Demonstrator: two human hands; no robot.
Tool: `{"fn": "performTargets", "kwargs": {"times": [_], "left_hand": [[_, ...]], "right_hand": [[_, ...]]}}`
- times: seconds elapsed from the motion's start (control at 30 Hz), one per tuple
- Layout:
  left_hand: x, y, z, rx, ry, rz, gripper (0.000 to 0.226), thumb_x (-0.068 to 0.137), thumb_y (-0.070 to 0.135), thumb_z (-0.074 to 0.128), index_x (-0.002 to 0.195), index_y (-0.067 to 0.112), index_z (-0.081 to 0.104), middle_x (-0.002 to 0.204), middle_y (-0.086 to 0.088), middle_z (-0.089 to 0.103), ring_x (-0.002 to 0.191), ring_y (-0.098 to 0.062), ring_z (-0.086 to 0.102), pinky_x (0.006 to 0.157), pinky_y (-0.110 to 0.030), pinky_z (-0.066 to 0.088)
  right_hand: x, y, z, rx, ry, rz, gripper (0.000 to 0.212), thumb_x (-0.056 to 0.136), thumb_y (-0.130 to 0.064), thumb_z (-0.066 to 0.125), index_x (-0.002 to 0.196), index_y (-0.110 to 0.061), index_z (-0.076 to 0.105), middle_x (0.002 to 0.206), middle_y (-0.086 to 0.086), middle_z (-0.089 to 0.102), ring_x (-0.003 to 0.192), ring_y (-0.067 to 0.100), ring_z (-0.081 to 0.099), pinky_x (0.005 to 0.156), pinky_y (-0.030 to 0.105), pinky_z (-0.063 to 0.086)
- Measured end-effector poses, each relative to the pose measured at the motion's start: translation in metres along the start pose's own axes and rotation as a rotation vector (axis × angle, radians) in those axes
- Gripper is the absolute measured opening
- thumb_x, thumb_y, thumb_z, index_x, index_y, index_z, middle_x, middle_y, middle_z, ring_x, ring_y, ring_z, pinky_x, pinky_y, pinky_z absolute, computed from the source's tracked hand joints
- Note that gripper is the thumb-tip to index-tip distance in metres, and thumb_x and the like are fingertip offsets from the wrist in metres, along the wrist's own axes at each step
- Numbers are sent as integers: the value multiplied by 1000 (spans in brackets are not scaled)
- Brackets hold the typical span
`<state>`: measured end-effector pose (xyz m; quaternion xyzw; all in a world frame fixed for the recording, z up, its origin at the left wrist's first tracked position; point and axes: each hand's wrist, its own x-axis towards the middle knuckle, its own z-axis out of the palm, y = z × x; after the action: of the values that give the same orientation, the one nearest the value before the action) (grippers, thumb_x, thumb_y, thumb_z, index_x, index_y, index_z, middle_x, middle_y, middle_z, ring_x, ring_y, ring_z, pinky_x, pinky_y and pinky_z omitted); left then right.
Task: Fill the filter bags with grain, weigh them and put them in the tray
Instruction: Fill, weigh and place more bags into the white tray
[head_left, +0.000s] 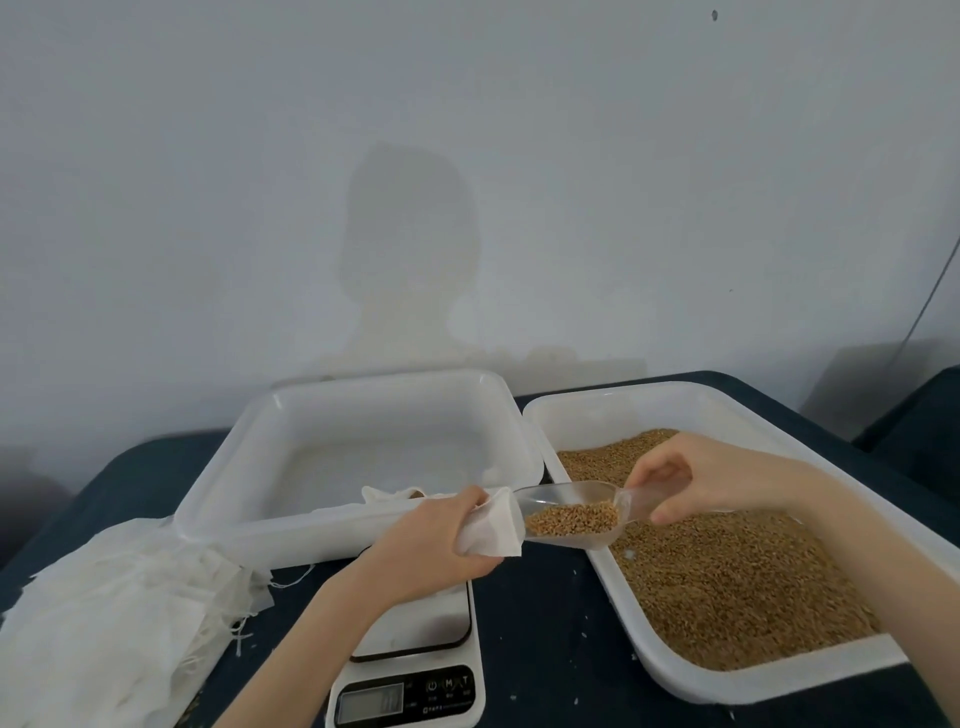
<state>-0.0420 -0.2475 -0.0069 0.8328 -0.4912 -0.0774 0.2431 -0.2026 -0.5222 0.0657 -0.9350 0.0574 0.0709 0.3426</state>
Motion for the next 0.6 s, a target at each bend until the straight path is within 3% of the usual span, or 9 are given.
{"fn": "performTargets", "kwargs": {"times": [0.13,0.33,0.6], "left_hand": [[-3,5,-1,0,4,-5,40,72,64,61,97,44,37,89,19,52,85,0,49,63,-19,34],[-8,8,-3,-22,24,-30,54,69,66,62,112,41,40,93,17,53,92,-2,47,69,-21,39],[-13,8,7,-45,97,-42,44,63,67,58,97,44,43,88,23,49,93,16,35,63,-14,29]], "right_hand": [[6,-9,5,-9,-20,-8,26,76,-22,78,94,-40,72,101,-18,71,97,0,65,91,29,52],[16,-18,11,-38,-38,-3,26,75,-27,79,97,-39,72,103,-20,71,99,-2,65,92,29,51],[24,-38,11,-41,-45,1,30,77,-14,78,103,-29,73,98,-18,73,94,-2,68,81,17,54]]}}
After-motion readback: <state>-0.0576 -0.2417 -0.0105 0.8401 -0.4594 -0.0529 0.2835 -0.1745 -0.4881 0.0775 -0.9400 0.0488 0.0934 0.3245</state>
